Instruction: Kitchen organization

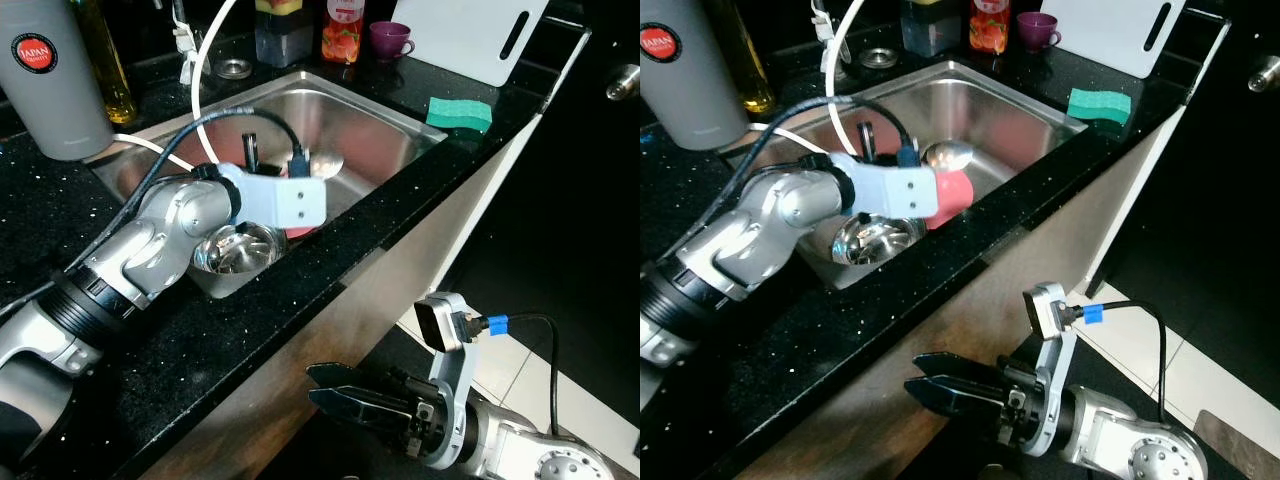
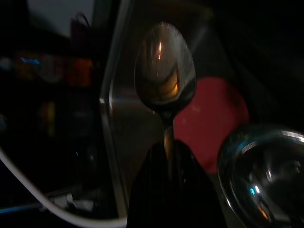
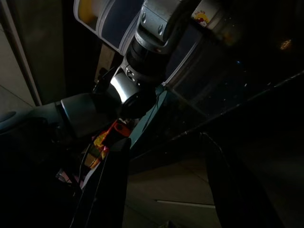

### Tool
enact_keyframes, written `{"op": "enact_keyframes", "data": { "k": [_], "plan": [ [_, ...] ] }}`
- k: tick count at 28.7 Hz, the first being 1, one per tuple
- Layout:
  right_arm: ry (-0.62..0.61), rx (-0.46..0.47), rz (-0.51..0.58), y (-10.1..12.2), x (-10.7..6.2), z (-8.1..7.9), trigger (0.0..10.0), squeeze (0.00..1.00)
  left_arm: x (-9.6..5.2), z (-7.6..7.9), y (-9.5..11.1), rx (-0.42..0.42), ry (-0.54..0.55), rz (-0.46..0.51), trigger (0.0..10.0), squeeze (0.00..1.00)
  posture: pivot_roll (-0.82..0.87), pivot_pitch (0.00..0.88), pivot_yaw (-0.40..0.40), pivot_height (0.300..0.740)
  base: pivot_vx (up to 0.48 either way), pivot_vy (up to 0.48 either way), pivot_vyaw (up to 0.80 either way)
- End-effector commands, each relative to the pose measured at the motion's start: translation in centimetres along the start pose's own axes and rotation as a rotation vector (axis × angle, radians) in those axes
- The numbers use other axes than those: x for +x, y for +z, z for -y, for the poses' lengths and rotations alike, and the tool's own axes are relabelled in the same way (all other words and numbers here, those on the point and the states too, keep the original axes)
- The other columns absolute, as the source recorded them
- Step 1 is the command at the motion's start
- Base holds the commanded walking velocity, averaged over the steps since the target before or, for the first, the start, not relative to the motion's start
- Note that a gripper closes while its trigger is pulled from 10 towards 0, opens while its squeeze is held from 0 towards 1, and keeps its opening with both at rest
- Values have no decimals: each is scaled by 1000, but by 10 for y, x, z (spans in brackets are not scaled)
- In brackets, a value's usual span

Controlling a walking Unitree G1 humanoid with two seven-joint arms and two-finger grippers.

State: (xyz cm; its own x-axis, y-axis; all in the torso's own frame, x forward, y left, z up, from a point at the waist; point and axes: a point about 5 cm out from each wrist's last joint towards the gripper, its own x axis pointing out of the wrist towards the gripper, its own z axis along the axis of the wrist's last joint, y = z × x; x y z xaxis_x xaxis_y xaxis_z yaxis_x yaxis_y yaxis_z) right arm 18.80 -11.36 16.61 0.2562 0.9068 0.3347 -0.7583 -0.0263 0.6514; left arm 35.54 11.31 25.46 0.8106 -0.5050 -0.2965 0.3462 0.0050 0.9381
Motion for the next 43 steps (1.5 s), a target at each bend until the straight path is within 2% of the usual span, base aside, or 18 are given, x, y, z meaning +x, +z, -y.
{"op": "enact_keyframes", "data": {
  "k": [1, 4, 7, 11, 13, 18, 19, 20, 28, 33, 34, 36, 37, 39, 41, 43],
  "plan": [
    [11, 3, -7, -2, 2, -4, 10000, 0, 1, 2, -2, 39, -36, -6, 10000, 0, 38, 85, 13, 740, 0, 0, 0],
    [9, 4, -10, -2, 2, -4, 10000, 0, 4, 4, -5, 31, -63, 1, 10000, 0, 33, 92, 15, 740, 0, 0, 0],
    [8, 3, -12, -2, 3, -5, 10000, 0, 7, 6, -11, -10, -93, 9, 10000, 0, 38, 96, 17, 740, 0, 0, 0],
    [9, 3, -13, -2, 4, -4, 10000, 0, 12, 14, -17, -176, -142, -1, 10000, 0, 45, 92, 18, 740, 0, 0, 0],
    [9, 2, -14, -2, 5, -4, 10000, 0, 15, 21, -22, -227, -166, -15, 10000, 0, 46, 92, 20, 740, 0, 0, 0],
    [8, -1, -13, -2, 5, -3, 10000, 0, 20, 22, -25, -279, -168, -1, 10000, 0, 46, 92, 22, 740, 0, 0, 0],
    [6, -3, -13, -1, 5, -3, 10000, 0, 21, 23, -25, -281, -178, 3, 10000, 529, 46, 92, 23, 740, 0, 0, 0],
    [6, -5, -13, -1, 5, -3, 10000, 0, 22, 24, -25, -289, -184, 7, 10000, 1000, 46, 92, 23, 740, 0, 0, 0],
    [2, -11, -14, -1, 6, -2, 10000, 0, 23, 24, -26, -297, -191, 2, 10000, 1000, 42, 90, 26, 740, 0, 0, 0],
    [0, -13, -16, -1, 6, -2, 10000, 0, 18, 13, -29, -312, -125, 0, 10000, 1000, 43, 86, 22, 740, 0, 0, 0],
    [-2, -13, -13, -1, 6, -2, 10000, 0, 13, 6, -30, -334, -83, 4, 10000, 0, 44, 85, 22, 740, 0, 0, 0],
    [-13, -17, -5, -1, 6, -1, 10000, 0, 2, -9, -32, -378, 14, 9, 10000, 0, 45, 85, 22, 740, 0, 0, 0],
    [-13, -17, -5, -1, 6, -1, 10000, 0, 2, -9, -32, -378, 14, 9, 10000, 0, 45, 85, 22, 740, 0, 0, 0],
    [-30, -22, 8, 0, 6, 0, 10000, 0, -14, -29, -32, -457, 155, 15, 10000, 0, 52, 78, 18, 740, 0, 0, 0],
    [8, -31, -3, -1, 5, -3, 10000, 0, -38, -49, -33, -597, 390, -1, 10000, 0, 59, 75, 16, 740, 0, 0, 709],
    [32, -29, -12, -2, 6, -5, 10000, 0, -53, -55, -36, -718, 538, -18, 10000, 0, 59, 75, 16, 740, 0, 0, 756]
  ]
}}
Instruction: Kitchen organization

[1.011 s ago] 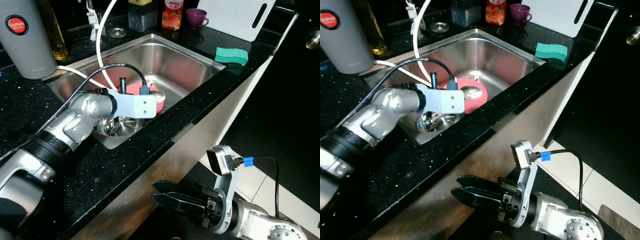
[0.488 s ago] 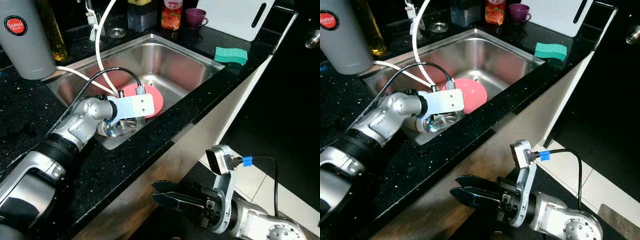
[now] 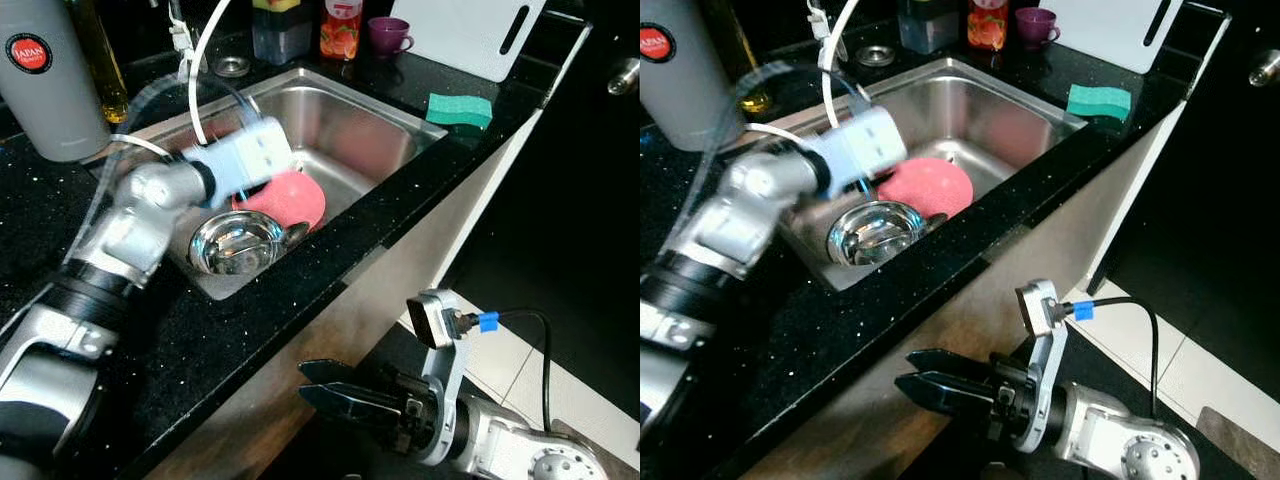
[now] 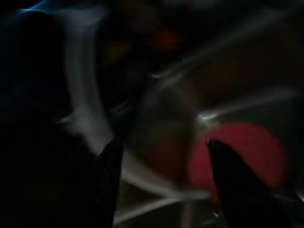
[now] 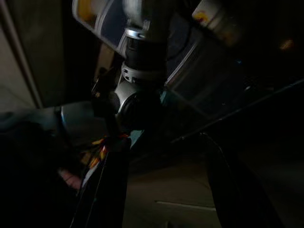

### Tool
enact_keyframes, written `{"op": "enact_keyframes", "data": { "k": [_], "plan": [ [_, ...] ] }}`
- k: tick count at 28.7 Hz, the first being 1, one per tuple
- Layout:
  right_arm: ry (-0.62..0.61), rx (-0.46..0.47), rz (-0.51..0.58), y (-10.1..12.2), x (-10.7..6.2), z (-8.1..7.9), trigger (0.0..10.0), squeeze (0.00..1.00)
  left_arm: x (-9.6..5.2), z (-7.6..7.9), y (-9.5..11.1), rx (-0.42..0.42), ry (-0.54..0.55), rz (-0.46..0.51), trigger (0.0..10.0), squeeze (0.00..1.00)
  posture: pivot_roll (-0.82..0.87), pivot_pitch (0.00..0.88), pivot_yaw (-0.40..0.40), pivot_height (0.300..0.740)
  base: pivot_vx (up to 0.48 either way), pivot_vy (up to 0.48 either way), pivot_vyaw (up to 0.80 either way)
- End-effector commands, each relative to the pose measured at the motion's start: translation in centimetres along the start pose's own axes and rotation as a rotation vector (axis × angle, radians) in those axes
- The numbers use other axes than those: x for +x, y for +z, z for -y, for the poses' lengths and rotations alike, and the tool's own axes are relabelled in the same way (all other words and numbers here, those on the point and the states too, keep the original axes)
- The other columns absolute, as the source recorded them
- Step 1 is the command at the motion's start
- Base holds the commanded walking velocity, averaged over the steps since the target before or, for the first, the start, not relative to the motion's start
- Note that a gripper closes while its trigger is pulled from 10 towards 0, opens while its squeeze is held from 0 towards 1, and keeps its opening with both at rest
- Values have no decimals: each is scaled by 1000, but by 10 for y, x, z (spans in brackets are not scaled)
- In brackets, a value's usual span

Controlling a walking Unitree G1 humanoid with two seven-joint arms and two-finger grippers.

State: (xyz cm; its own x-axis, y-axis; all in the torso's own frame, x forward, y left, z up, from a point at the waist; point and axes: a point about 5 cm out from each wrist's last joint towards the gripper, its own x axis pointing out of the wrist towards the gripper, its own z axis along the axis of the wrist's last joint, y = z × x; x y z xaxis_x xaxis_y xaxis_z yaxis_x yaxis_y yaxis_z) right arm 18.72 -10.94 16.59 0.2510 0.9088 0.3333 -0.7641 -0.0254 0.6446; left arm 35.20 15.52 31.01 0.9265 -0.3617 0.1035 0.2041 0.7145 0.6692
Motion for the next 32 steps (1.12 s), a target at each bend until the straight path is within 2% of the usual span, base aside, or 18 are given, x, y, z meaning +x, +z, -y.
{"op": "enact_keyframes", "data": {
  "k": [1, 4, 5, 7, 8, 10, 11, 13, 17, 21, 24, 25, 32],
  "plan": [
    [36, -18, -11, 0, 2, -5, 10000, 0, -15, -12, -5, -109, 146, -31, 10000, 0, 78, 79, 12, 740, 0, 0, 756],
    [55, -10, -19, 0, 3, -5, 10000, 0, -34, 1, -8, -213, 236, -43, 10000, 0, 94, 84, 5, 740, 0, 0, 756],
    [55, -10, -19, 0, 3, -5, 10000, 0, -34, 1, -8, -213, 236, -43, 10000, 0, 94, 84, 5, 740, 0, 0, 756],
    [67, -3, -22, 0, 4, -5, 10000, 0, -48, 10, -12, -268, 283, -72, 10000, 0, 96, 83, 5, 740, 0, 0, 756],
    [67, -3, -22, 0, 4, -5, 10000, 0, -48, 10, -12, -268, 283, -72, 10000, 0, 96, 83, 5, 740, 0, 0, 756],
    [92, 7, -35, -1, 2, -5, 10000, 0, -68, 17, -23, -306, 344, -169, 10000, 0, 120, 75, 2, 740, 0, 0, 756],
    [92, 7, -35, -1, 2, -5, 10000, 0, -68, 17, -23, -306, 344, -169, 10000, 0, 120, 75, 2, 740, 0, 0, 756],
    [119, 18, -53, -3, 1, -6, 10000, 0, -83, 23, -26, -312, 400, -251, 10000, 0, 128, 68, 1, 740, 0, 0, 756],
    [143, 31, -72, -4, 0, -6, 10000, 0, -94, 31, -24, -297, 409, -292, 10000, 0, 134, 67, -2, 740, 0, 0, 756],
    [153, 37, -78, -4, 0, -6, 10000, 0, -98, 34, -20, -271, 410, -288, 10000, 0, 138, 65, -4, 740, 0, 0, 756],
    [162, 45, -82, -5, -1, -6, 10000, 0, -99, 30, -13, -230, 420, -268, 10000, 0, 145, 62, -8, 740, 0, 0, 756],
    [168, 49, -85, -5, -2, -5, 10000, 0, -101, 21, -7, -184, 445, -262, 10000, 0, 145, 61, -4, 740, 0, 0, 756],
    [174, 53, -85, -5, -2, -5, 10000, 0, -105, 19, 1, -196, 468, -260, 10000, 0, 147, 64, 0, 740, 0, 0, 756]
  ]
}}
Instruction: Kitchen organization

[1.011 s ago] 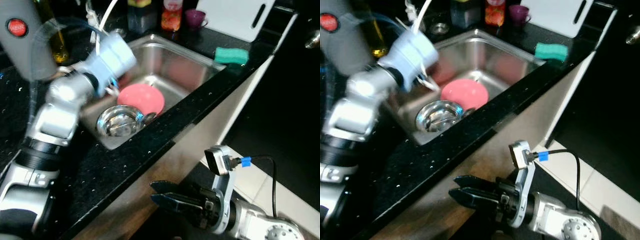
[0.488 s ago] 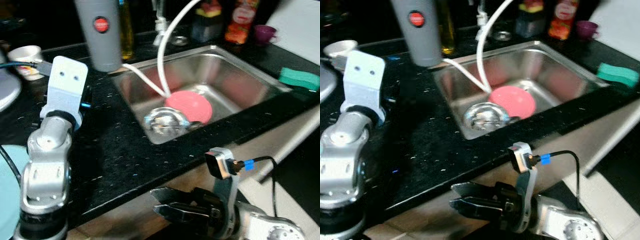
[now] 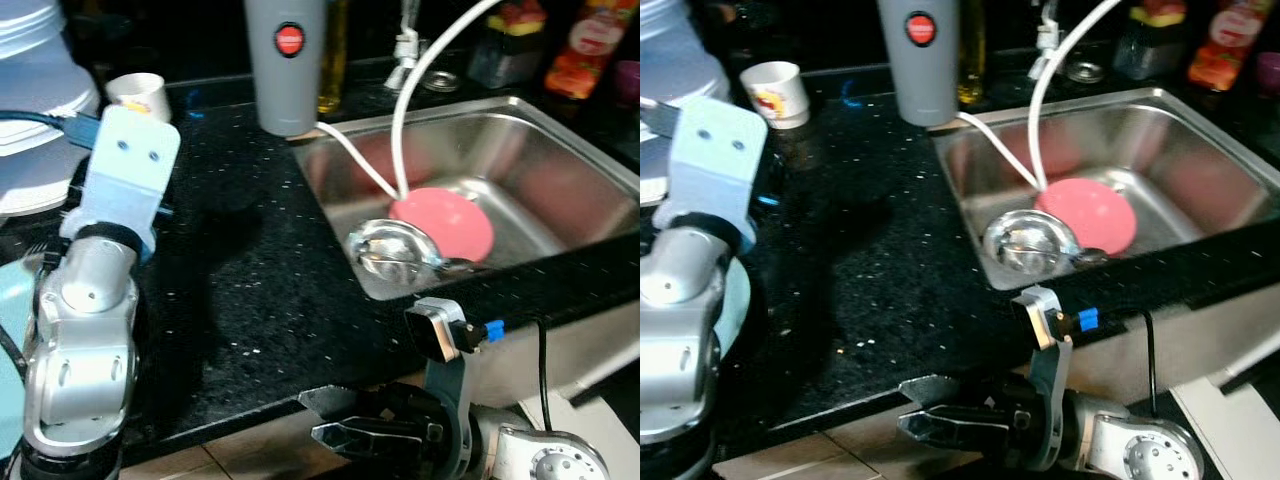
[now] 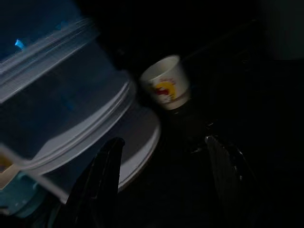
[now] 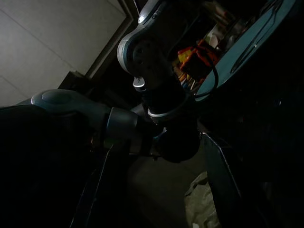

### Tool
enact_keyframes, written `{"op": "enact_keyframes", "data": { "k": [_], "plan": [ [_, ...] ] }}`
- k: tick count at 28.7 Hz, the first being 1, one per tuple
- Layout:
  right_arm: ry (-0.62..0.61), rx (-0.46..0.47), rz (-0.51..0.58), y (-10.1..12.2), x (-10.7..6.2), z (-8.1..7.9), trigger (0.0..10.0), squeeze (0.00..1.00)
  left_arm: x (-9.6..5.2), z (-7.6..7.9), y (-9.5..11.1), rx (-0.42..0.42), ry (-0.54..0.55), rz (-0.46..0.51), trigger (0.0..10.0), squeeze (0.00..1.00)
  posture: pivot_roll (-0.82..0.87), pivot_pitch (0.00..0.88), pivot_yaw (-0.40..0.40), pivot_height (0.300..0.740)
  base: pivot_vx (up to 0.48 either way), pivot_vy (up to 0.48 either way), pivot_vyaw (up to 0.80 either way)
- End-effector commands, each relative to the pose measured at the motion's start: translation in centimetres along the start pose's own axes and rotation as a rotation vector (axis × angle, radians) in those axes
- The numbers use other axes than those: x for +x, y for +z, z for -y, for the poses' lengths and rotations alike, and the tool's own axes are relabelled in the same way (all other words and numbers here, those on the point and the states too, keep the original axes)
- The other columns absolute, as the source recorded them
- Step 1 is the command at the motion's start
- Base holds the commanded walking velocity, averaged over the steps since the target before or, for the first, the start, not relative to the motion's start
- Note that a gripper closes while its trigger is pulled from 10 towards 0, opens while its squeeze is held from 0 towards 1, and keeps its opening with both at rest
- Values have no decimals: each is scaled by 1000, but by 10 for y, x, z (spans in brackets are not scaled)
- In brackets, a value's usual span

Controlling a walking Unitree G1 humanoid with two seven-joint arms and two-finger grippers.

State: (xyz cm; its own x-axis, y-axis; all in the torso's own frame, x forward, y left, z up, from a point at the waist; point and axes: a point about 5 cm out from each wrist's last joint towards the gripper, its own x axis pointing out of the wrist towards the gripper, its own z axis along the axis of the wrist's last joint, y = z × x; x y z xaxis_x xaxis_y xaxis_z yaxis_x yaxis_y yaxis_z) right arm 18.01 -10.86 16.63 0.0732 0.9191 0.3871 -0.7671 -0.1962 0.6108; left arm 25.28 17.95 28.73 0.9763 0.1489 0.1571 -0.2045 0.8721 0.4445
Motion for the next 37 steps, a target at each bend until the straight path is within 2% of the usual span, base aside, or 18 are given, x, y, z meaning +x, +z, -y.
{"op": "enact_keyframes", "data": {
  "k": [1, 6, 8, 9, 11, 12, 15, 17, 23, 25, 28, 33, 37],
  "plan": [
    [5, 15, -7, -1, -2, 0, 10000, 0, -4, 0, 1, -11, 16, -9, 10000, 0, 147, 64, 0, 740, 0, 0, 750],
    [5, 33, -2, -1, -2, 1, 10000, 0, -6, 4, 3, -42, -1, -4, 10000, 0, 150, 67, -6, 740, 0, 0, 727],
    [3, 34, -3, -1, -2, 2, 10000, 0, -6, 9, 6, -97, -40, 5, 10000, 0, 149, 66, -6, 740, 0, 0, 700],
    [3, 34, -3, -1, -2, 2, 10000, 0, -6, 9, 6, -97, -40, 5, 10000, 0, 149, 66, -6, 740, 0, 0, 688],
    [-10, 40, 5, 0, -2, 3, 10000, 0, -9, 18, 15, -210, -121, 45, 10000, 0, 149, 66, -6, 740, 0, 0, 0],
    [-10, 40, 5, 0, -2, 3, 10000, 0, -9, 18, 15, -210, -121, 45, 10000, 0, 149, 66, -6, 740, 0, 0, 0],
    [-25, 43, 18, 1, -2, 5, 10000, 0, -15, 35, 32, -351, -287, 136, 10000, 0, 142, 68, -3, 740, 0, 0, 0],
    [-26, 42, 20, 1, -3, 4, 10000, 0, -18, 41, 37, -410, -341, 156, 10000, 0, 142, 68, -3, 740, 0, 0, 0],
    [-38, 42, 28, 2, -2, 5, 10000, 0, -26, 58, 40, -435, -474, 184, 10000, 0, 137, 68, -4, 740, 0, 0, 0],
    [-38, 42, 28, 2, -2, 5, 10000, 0, -26, 58, 40, -435, -474, 184, 10000, 0, 137, 68, -4, 740, 0, 0, 0],
    [-58, 42, 49, 4, -3, 7, 10000, 0, -28, 65, 41, -448, -531, 189, 10000, 0, 133, 66, -5, 740, 0, 0, 0],
    [-67, 40, 56, 5, -3, 9, 10000, 0, -25, 64, 39, -451, -511, 201, 10000, 0, 126, 63, -1, 740, 0, 0, 0],
    [-74, 34, 59, 5, -3, 9, 10000, 0, -24, 69, 38, -406, -553, 199, 10000, 0, 123, 62, 4, 740, 0, -352, 0]
  ]
}}
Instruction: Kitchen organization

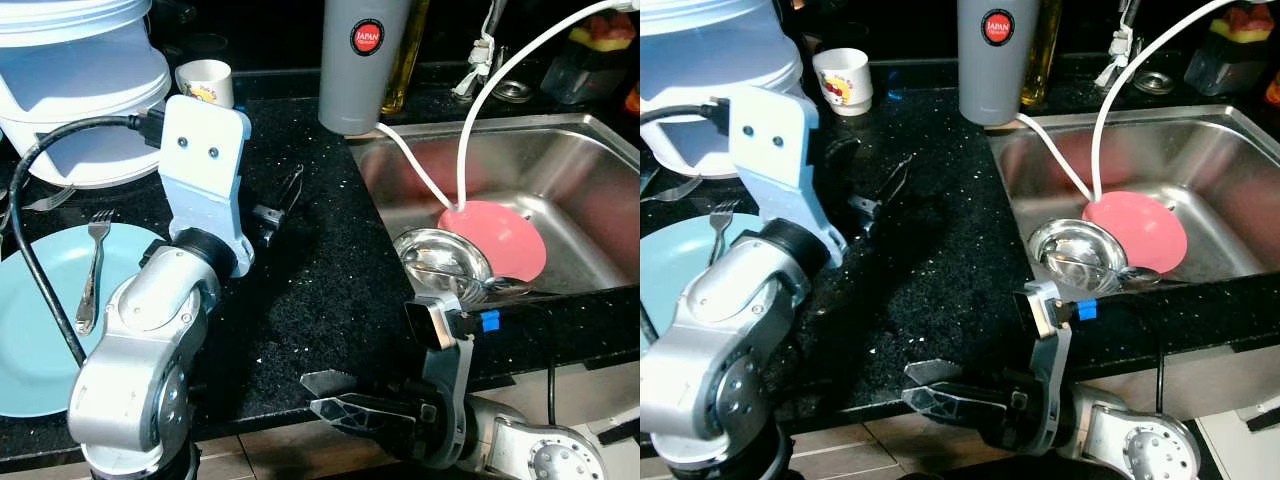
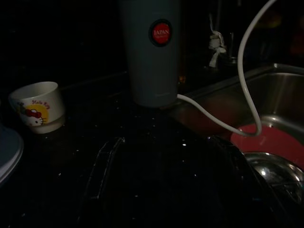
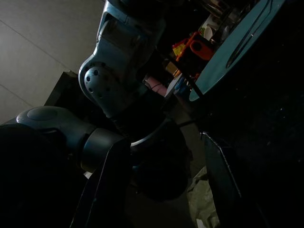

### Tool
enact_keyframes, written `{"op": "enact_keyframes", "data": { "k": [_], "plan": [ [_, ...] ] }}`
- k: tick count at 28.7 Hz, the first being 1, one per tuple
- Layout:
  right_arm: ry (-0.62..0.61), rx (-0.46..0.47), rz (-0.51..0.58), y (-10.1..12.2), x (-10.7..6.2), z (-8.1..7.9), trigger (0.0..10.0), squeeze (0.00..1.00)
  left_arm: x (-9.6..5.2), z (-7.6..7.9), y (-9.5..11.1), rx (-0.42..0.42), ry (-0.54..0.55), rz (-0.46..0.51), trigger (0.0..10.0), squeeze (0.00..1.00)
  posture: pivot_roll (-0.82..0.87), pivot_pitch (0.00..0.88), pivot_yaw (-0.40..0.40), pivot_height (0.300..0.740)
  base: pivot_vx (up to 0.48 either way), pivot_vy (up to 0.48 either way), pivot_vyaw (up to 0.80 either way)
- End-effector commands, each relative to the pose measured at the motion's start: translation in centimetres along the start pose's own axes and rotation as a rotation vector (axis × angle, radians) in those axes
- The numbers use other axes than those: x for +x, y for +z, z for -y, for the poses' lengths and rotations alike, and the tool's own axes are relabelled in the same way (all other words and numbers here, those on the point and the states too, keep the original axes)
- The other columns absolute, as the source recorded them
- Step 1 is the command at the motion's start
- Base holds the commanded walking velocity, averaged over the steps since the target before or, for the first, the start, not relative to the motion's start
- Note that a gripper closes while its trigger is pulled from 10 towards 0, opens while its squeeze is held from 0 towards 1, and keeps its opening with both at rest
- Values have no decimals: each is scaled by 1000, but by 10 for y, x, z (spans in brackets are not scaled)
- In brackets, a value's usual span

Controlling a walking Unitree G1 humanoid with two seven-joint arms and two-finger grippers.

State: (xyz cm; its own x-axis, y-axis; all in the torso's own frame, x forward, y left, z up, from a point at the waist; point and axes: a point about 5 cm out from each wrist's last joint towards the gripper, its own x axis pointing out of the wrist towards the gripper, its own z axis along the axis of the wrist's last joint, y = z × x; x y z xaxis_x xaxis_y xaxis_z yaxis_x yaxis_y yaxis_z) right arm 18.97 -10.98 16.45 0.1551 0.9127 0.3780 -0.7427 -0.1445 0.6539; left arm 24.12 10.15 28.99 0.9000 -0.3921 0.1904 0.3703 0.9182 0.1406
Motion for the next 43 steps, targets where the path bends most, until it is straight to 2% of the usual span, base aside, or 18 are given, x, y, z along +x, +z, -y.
{"op": "enact_keyframes", "data": {
  "k": [1, 7, 16, 26, 37, 43],
  "plan": [
    [-8, 7, 11, 0, -1, 1, 10000, 0, 1, 4, -3, -4, -30, -7, 10000, 0, 123, 62, 4, 740, 0, -469, 0],
    [-12, 7, 13, 0, -2, 0, 10000, 0, 2, 7, -5, -18, -31, -9, 10000, 0, 119, 61, 6, 740, 0, -461, 0],
    [-11, 13, 4, -1, -1, 1, 10000, 0, 2, 11, -4, -41, -53, 10, 10000, 0, 121, 61, 2, 740, 0, 0, 0],
    [-14, 14, -3, -1, -1, 2, 10000, 0, -3, 4, -12, -30, -26, -26, 10000, 0, 122, 58, 2, 740, 0, 0, 0],
    [-85, -14, 41, 4, -2, 7, 10000, 0, -4, 2, -16, -25, -10, -37, 10000, 0, 122, 58, 1, 740, -340, 0, 0],
    [-104, -53, 27, 5, -1, 7, 10000, 0, -4, 2, -18, -25, -11, -42, 10000, 0, 118, 59, -1, 740, -359, 0, 0]
  ]
}}
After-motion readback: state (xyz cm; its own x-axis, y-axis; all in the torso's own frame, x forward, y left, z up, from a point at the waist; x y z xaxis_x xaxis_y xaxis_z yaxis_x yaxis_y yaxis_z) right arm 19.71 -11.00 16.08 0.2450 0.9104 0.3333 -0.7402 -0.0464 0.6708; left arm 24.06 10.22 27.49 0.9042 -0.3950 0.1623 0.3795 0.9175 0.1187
